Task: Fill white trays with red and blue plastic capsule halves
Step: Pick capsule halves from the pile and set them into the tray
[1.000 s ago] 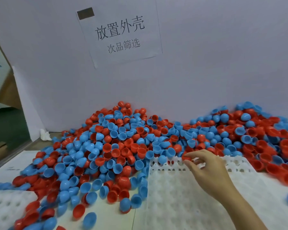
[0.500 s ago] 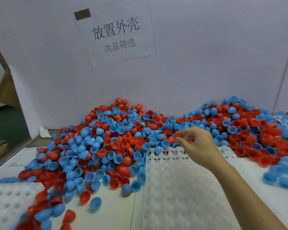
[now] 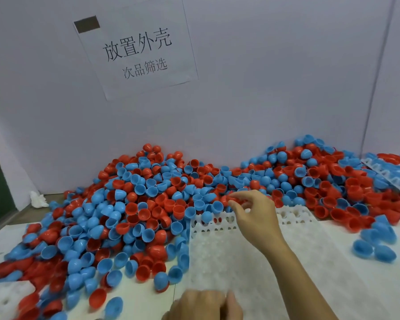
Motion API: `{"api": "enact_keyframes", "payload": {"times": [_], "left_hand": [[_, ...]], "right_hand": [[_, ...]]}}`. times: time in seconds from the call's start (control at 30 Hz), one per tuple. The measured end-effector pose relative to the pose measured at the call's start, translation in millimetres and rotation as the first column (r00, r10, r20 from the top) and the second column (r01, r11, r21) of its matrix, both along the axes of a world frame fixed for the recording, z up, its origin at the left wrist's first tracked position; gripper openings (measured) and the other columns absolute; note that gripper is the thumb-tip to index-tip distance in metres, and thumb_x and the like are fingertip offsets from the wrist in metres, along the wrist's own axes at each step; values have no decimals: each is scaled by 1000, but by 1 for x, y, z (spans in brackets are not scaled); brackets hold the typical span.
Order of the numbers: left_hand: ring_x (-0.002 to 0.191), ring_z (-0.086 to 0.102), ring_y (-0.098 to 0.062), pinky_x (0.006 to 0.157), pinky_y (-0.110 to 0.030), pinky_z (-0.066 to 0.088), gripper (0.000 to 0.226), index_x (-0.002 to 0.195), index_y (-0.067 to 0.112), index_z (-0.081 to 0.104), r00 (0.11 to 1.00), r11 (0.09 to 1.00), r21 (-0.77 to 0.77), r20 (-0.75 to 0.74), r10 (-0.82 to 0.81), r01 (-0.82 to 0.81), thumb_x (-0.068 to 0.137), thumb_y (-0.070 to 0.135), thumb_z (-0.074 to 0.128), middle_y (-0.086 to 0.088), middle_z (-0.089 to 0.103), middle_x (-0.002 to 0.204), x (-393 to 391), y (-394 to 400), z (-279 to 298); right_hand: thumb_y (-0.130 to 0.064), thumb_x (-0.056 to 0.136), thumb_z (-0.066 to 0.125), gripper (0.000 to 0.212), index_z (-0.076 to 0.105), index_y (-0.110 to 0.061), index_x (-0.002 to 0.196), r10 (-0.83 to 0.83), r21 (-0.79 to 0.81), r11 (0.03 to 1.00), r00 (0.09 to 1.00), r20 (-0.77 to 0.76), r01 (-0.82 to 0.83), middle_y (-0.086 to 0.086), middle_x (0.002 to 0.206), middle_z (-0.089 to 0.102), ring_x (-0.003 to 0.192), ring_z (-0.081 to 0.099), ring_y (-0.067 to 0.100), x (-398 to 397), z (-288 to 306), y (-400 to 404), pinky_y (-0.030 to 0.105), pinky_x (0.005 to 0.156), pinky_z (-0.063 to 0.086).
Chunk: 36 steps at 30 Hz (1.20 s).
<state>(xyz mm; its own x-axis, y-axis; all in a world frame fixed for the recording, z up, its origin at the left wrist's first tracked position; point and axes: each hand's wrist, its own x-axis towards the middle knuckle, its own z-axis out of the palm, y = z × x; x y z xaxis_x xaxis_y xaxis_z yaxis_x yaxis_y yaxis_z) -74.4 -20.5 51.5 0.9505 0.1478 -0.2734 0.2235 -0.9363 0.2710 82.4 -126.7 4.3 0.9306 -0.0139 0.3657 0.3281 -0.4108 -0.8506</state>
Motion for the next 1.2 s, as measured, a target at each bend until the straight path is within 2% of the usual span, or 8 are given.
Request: {"api": "enact_keyframes", "payload": {"times": [0.13, 0.27, 0.5, 0.67, 0.8, 0.9, 1.0, 1.2], "left_hand": [[58, 56, -3, 47, -13, 40, 30, 68, 25, 55, 758, 876, -482, 582, 294, 31, 96, 35, 57, 10, 55, 60, 73, -7, 35], [57, 49, -6, 54, -22, 42, 15, 84, 17, 58, 696, 612, -785, 494, 522, 97, 98, 17, 53, 5, 57, 68, 151, -22, 50], [87, 66, -8, 67, -24, 47, 19, 82, 26, 65, 562, 526, -850, 422, 711, -28, 94, 13, 58, 7, 71, 86, 118, 15, -23], [79, 69, -15, 70, -35, 58, 15, 92, 29, 65, 684, 504, -863, 347, 642, -35, 99, 19, 55, 1, 72, 90, 104, 20, -36], [59, 66, -16, 54, -30, 51, 20, 103, 26, 63, 806, 325, -940, 115, 580, -99, 102, 42, 51, -5, 73, 86, 108, 27, -45], [59, 66, -17, 53, -25, 50, 16, 109, 15, 67, 808, 232, -970, 83, 583, -67, 101, 27, 58, -7, 74, 74, 110, 37, -50], [70, 73, -16, 60, -20, 54, 11, 108, 16, 63, 803, 241, -970, 168, 572, 31, 97, 13, 64, -5, 76, 78, 107, 47, -52], [84, 74, -15, 74, -30, 60, 23, 101, 26, 59, 804, 540, -822, 440, 400, 181, 90, 13, 74, 1, 75, 92, 103, 58, -47]], "right_hand": [[-17, 92, 69, 12, 76, -21, 101, 26, 1, 1000, 1000, -12, -26, -11, 95, 67, 81, 60, 0, 5, -8, 2, 8, 65, 42], [-11, 91, 69, 17, 75, -21, 102, 29, -35, 999, 1000, -12, -29, -12, 100, 66, 85, 62, 0, 10, -8, -7, 7, 66, 47], [2, 91, 65, 24, 77, -19, 94, 31, -52, 998, 1000, -7, -31, -19, 90, 66, 86, 62, -14, 23, -8, -32, 0, 70, 45], [8, 90, 62, 39, 75, -28, 86, 255, -99, 961, 966, -31, -257, -22, 96, 68, 93, 63, -9, 12, 5, -23, 6, 79, 50], [13, 90, 58, 43, 78, -24, 83, 449, -199, 860, 882, -145, -470, -18, 98, 70, 98, 64, -6, 9, 26, -16, 10, 81, 52], [15, 89, 57, 45, 79, -24, 86, 449, -261, 825, 862, -235, -501, -18, 104, 68, 96, 63, -10, 12, 31, -7, 5, 77, 50], [9, 92, 54, 40, 79, -23, 97, 361, -358, 845, 918, -165, -397, -21, 106, 64, 93, 58, -13, 12, 21, 7, 2, 78, 46], [-30, 92, 61, 20, 80, -26, 89, 325, -222, 908, 931, -164, -356, -16, 101, 69, 98, 60, -3, 13, 12, 27, 20, 85, 50]]}}
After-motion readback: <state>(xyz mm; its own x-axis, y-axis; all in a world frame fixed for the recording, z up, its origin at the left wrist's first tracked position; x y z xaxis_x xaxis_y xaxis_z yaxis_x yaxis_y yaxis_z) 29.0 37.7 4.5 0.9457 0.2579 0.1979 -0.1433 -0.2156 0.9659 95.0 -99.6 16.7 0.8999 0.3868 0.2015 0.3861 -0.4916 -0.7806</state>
